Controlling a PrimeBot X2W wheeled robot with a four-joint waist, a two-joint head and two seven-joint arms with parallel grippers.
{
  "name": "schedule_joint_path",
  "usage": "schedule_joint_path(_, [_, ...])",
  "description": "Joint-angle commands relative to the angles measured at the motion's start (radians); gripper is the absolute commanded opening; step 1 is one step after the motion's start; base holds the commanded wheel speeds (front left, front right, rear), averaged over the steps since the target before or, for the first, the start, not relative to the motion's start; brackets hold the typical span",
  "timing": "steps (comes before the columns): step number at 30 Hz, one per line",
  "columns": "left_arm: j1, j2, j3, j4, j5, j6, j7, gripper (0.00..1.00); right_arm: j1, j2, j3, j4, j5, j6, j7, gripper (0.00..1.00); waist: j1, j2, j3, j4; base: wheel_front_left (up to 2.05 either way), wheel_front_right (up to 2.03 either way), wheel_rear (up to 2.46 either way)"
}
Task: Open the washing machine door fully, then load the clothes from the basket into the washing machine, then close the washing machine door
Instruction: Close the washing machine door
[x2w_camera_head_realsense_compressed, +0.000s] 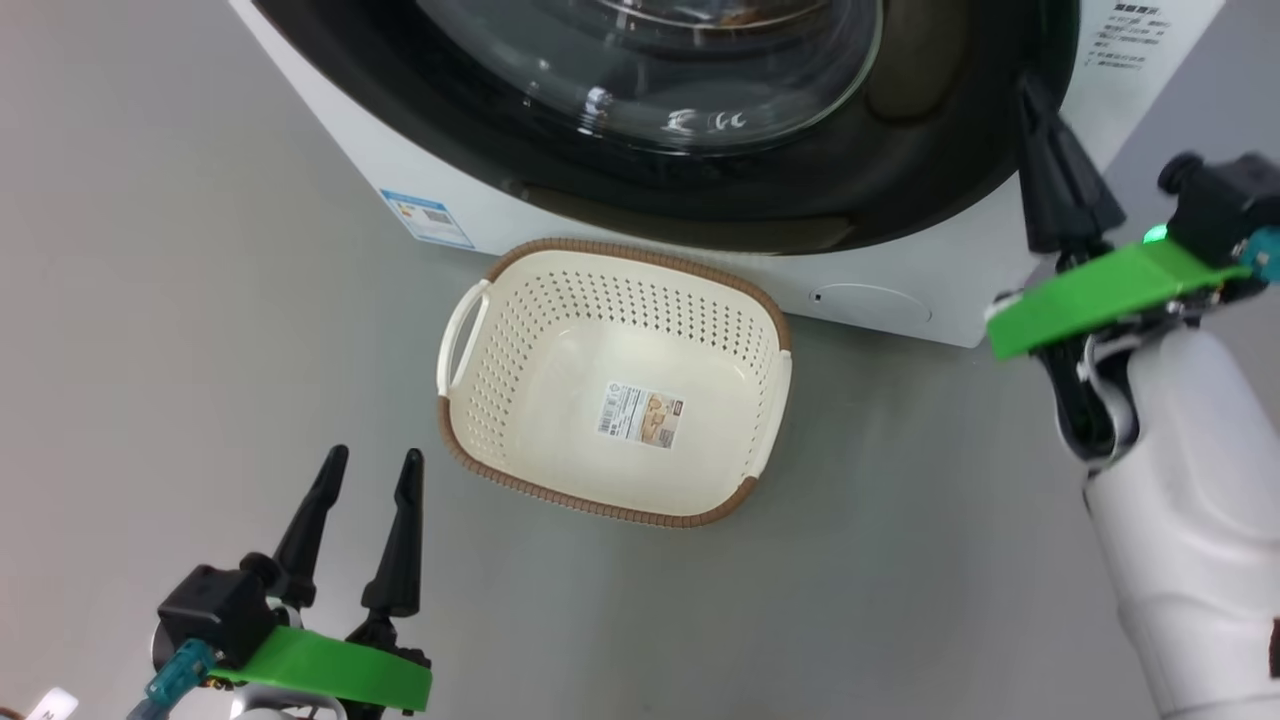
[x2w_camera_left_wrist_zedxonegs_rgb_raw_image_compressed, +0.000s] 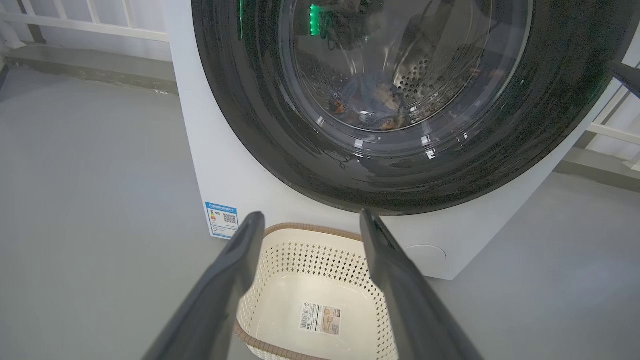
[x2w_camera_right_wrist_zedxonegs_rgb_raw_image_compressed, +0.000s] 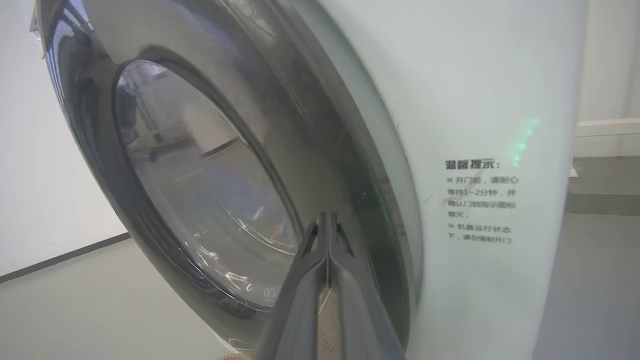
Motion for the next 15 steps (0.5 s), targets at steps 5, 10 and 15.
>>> schedule_joint_path(5, [-0.003,0.032,0.042,-0.013,0.003,-0.003,-0.008,1.00,0.110,0.011,0.050,-0.035,0.001,-0.003,-0.005,1.00,0.0000,-0.0001,-0.041,-0.032,0.00,0.00,0.00])
schedule_joint_path(10, [0.016,0.045,0.049,-0.005,0.004,-0.003,-0.008,1.00,0.201,0.007,0.060,-0.053,0.005,-0.003,-0.005,1.00,0.0000,-0.0001,-0.074,-0.063,0.00,0.00,0.00])
schedule_joint_path(15, [0.036,0.058,0.059,0.006,0.003,-0.003,-0.008,1.00,0.286,0.007,0.046,-0.073,0.004,-0.003,-0.005,1.00,0.0000,-0.0001,-0.108,-0.099,0.00,0.00,0.00])
